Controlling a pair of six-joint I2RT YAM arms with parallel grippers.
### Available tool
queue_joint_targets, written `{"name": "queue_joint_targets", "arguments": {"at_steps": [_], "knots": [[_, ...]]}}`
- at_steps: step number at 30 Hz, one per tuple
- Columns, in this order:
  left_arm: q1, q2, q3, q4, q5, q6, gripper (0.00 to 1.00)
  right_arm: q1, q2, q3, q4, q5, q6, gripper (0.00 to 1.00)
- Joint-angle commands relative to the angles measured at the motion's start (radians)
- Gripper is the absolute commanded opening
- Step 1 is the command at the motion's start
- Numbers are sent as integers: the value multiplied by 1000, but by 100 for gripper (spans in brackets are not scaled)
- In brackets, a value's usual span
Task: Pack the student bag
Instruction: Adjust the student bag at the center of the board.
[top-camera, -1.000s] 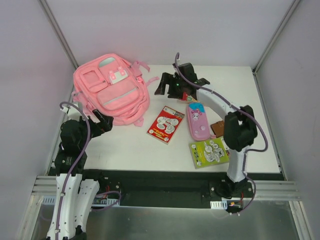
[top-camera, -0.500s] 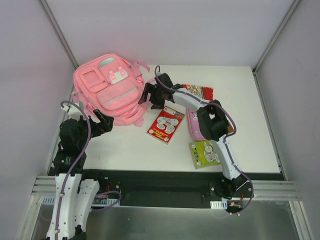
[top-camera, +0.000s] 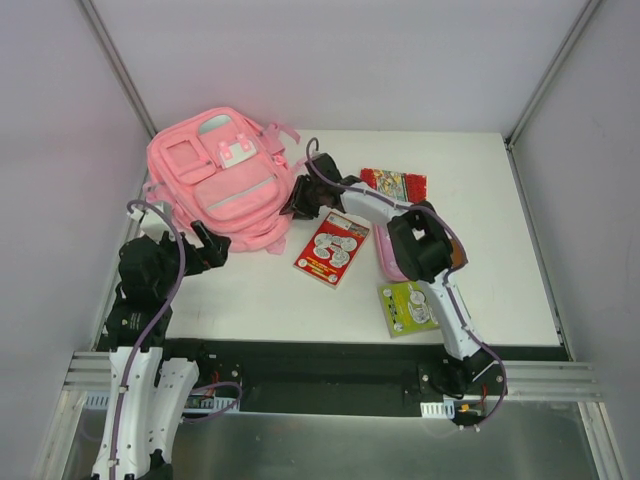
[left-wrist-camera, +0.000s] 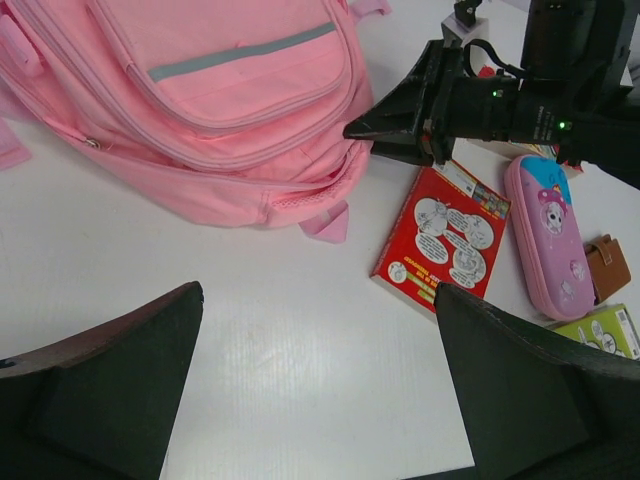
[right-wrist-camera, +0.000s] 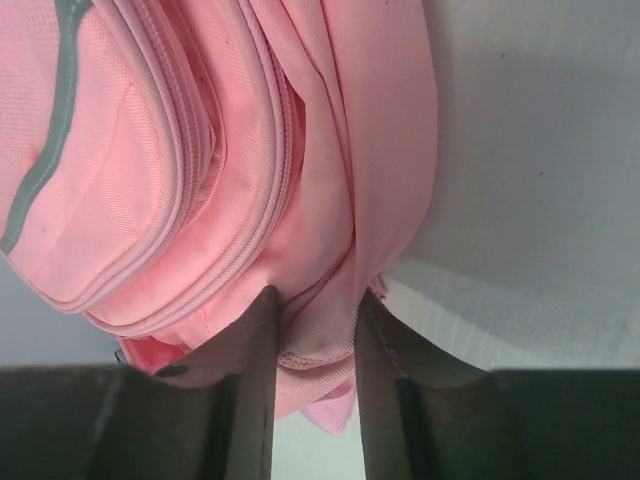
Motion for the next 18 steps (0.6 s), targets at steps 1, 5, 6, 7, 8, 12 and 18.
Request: {"name": "queue_joint_targets", "arguments": {"at_steps": [1,5,6,7,8,12,18], "knots": [[-4,10,60,7,16,60,99,59,-63,-100,45,-1,15,27],[-3,28,63,5,17,57,99,102,-191,-340,198,63,90,1],[-4,33,59,5,17,55,99,110,-213,-422,217,89,97,1],[-4,38,59,7,17,54,99,120,-235,-455,222,103,110,1],[-4,42,59,5,23,54,99,143,-267,-482,222,118,114,1],[-3,73,66,7,26,69,99,198,-344,-642,283,184,178,1],[-4,122,73,4,29,94,99,212,-452,-1002,433,288,393,1]]}}
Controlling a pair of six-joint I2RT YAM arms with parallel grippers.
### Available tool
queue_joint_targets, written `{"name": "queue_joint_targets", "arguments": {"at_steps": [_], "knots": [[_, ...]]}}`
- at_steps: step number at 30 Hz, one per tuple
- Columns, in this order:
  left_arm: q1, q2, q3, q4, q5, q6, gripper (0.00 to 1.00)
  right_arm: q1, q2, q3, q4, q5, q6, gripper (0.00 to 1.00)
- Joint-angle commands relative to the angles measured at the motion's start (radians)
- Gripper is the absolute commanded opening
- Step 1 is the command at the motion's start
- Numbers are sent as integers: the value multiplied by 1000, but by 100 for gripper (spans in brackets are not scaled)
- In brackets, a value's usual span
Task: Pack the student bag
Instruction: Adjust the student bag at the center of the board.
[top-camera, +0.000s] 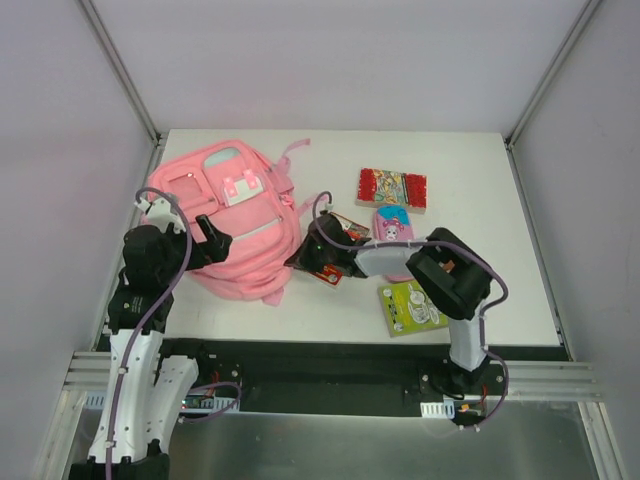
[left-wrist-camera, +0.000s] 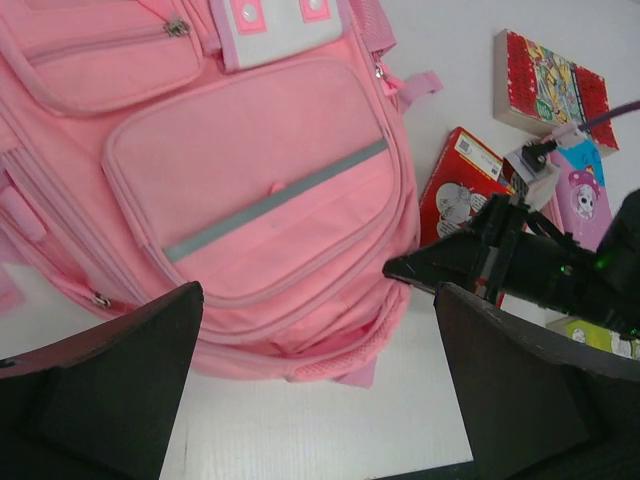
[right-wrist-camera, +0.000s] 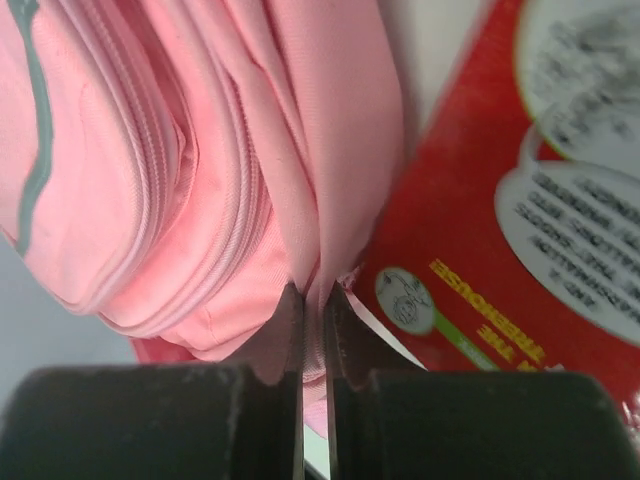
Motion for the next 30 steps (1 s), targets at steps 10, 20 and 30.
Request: {"name": "queue_joint_targets", "arguments": {"at_steps": [10,20,30], "knots": [[-4,161,64,4,103,51,99,-9,-309,-576,79,293,246,1],[-61,236,110,-16,174,107,99,11,-453,-596,50,190,-24,37],[-173,234,90,-40,63,81,99,-8,-762,-388,-278,337,-316,80]]}}
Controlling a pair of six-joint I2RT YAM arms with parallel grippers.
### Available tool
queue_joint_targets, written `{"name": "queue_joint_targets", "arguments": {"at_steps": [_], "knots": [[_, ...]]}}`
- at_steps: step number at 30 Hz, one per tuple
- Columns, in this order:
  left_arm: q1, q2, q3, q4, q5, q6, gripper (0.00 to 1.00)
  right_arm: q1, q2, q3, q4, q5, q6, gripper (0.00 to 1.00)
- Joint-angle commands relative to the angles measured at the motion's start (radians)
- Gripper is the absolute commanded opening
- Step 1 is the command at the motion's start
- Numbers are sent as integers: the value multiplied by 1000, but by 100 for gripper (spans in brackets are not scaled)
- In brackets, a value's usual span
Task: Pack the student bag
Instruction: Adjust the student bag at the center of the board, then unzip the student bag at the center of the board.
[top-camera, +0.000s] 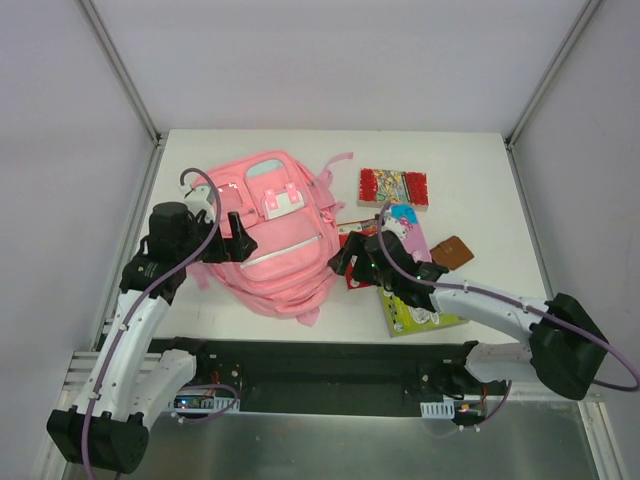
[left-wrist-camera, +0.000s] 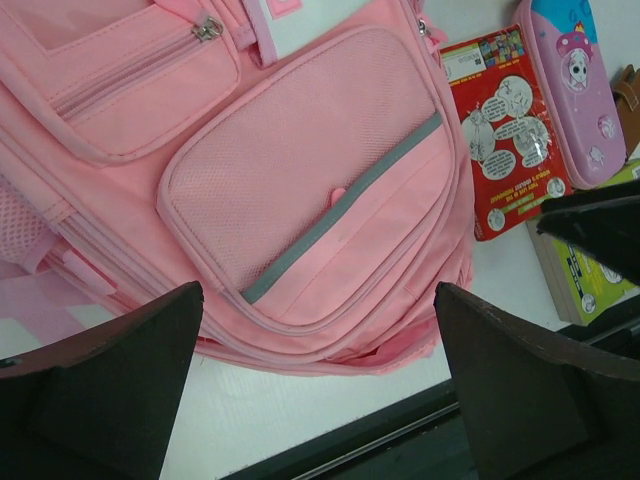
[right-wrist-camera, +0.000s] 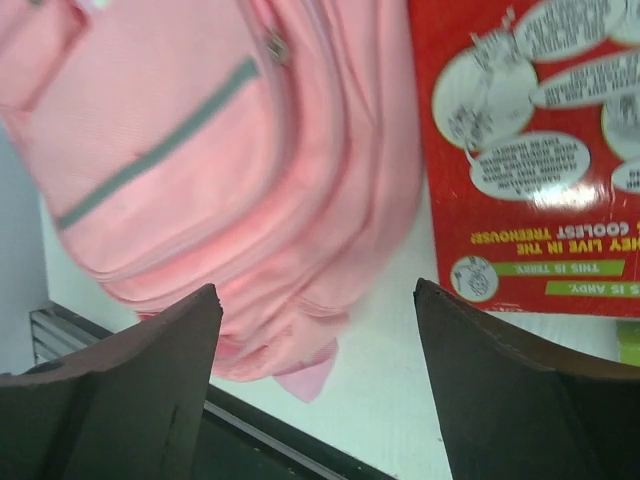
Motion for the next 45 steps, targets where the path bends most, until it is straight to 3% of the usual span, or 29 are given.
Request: {"name": "queue_joint_targets", "arguments": {"at_steps": [1,6,13,21,26,29,36,38,45], "knots": [[-30,-2,7,-15,-37,2,99,-36,-44,128,-142,47,-140,79],[-56,-11,8,-15,-37,-15,99,-78,105,214,-128,-54,-88,76],[-57,-54,-31,-19,2,-37,99,-165,271,369,-142,-172,-154,66],[-57,-93,-64,-35,-3,-53,99,-170,444,442,-126,-338,-151,69],[-57,-99,-59,-42,-15,-50,99,-145,496,456,-139,-346,-136,74],[-59,-93,-56,-45,-20,-47,99,-135,504,452,-123,-352,-120,63],[-57,-80,-57,-44,-37,-42,99,-73,460,444,-80,-347,-113,8],[-57,-83,-59,-44,-57,-54,99,-67,450,435,-22,-350,-100,1],[-57,-119,-65,-51,-112,-70,99,-67,397,444,2,-316,-119,1]]}}
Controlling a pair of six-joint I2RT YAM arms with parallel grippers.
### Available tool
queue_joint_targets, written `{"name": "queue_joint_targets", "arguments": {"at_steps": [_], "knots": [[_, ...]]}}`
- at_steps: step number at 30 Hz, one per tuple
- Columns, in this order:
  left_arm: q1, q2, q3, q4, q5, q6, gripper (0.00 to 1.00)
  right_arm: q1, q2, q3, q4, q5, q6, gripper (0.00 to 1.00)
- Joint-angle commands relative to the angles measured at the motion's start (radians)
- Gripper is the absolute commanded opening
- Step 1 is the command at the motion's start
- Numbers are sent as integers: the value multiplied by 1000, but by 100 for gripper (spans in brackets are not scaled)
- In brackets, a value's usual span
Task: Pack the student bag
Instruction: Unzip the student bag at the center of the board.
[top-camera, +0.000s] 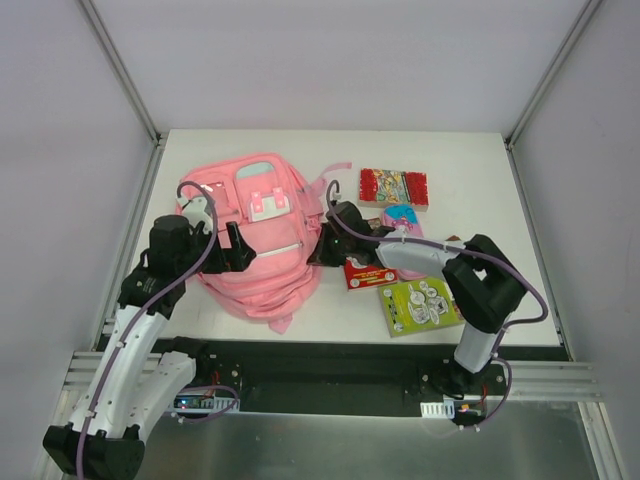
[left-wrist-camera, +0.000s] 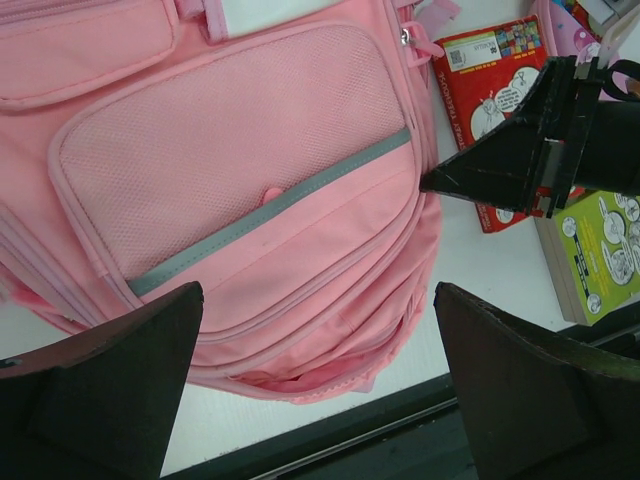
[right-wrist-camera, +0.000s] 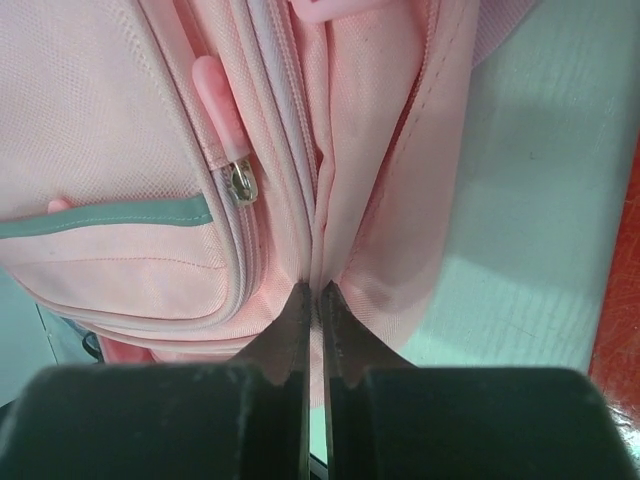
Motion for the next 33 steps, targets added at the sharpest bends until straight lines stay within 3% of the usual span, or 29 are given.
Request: {"name": "queue_joint_targets", "arguments": {"at_steps": [1,18,24,28,33], "knots": [[-7,-30,-3,-14,-60,-20,99,3,-103,21,79,7,-19,1],[-9,-98,-47,-58,-172,-124,99,-36,-218,21,96,51,-50,1],[-7,-111,-52,-77,-172,-124,99,-69,-226,66,124,-45,-68,1],[-7,-121,-61,-80,-185,-137,99,-73,-229,83,101,-32,-62,1],[-7,-111,-96,-135,-229,-283,99,-89,-201,61,81,-15,-36,1]]}}
